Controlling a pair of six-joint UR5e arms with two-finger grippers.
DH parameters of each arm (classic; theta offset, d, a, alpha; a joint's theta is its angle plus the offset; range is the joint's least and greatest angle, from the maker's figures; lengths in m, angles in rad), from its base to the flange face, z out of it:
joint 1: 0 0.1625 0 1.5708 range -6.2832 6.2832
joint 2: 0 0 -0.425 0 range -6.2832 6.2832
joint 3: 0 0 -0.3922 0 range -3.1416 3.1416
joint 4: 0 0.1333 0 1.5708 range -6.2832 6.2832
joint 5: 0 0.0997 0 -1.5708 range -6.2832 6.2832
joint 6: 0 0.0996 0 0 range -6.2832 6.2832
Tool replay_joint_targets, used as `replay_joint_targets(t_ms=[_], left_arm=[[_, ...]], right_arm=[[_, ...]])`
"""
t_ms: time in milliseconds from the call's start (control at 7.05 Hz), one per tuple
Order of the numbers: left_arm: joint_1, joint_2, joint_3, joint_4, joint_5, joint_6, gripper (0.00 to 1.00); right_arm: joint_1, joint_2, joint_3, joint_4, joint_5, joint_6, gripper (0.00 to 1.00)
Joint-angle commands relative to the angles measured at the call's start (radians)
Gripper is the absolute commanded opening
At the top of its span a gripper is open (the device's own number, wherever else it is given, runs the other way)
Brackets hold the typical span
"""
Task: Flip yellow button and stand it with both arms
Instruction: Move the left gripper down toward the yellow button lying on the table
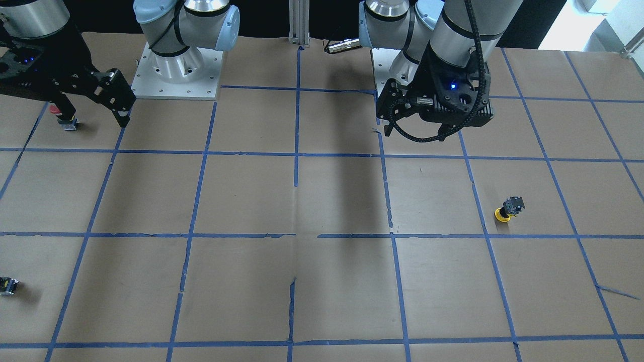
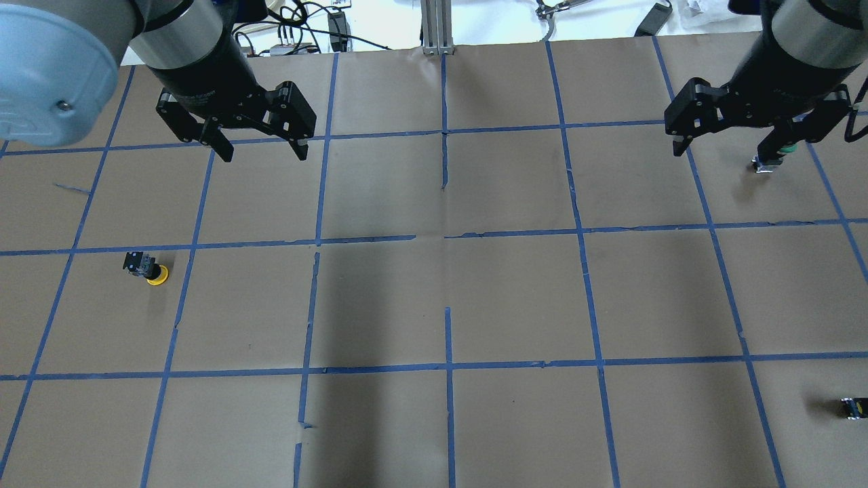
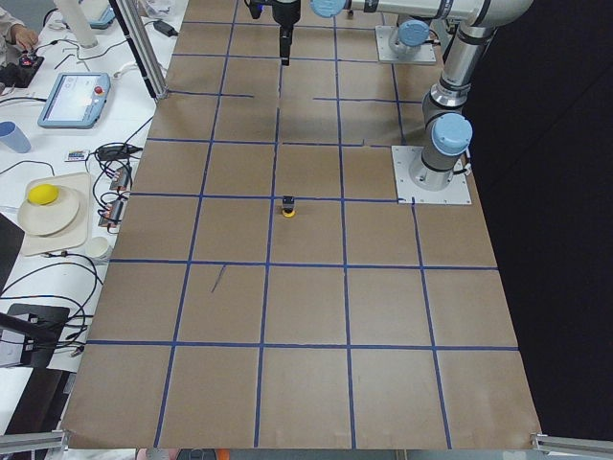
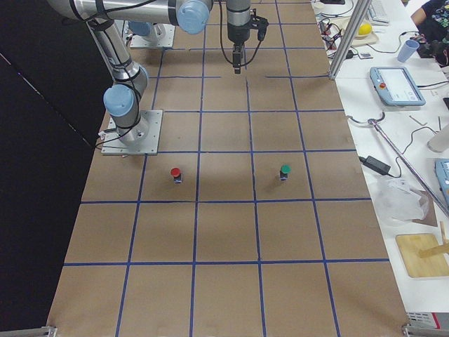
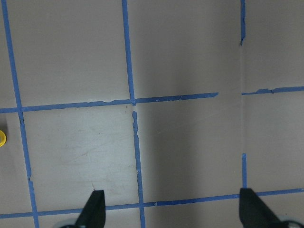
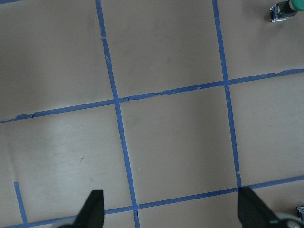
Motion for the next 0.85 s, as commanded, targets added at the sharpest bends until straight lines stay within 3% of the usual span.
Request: replay_joint_targets(t_ms=[0, 426, 709], left_arm=[[0.001, -0.004, 0.000, 0.001, -0.001, 0.008, 1.00], [0.034, -0.008, 0.001, 0.012, 0.010, 0.012, 1.00], [0.184, -0.062, 0.009, 0.021, 0.004, 0.050, 1.00]], right_arm=[[0.000, 0.000, 0.000, 0.001, 0.000, 0.001, 1.00], [0.000, 0.000, 0.000, 0.000, -0.002, -0.001, 1.00], [0.000, -0.001, 0.000, 0.003, 0.000, -0.001, 1.00]])
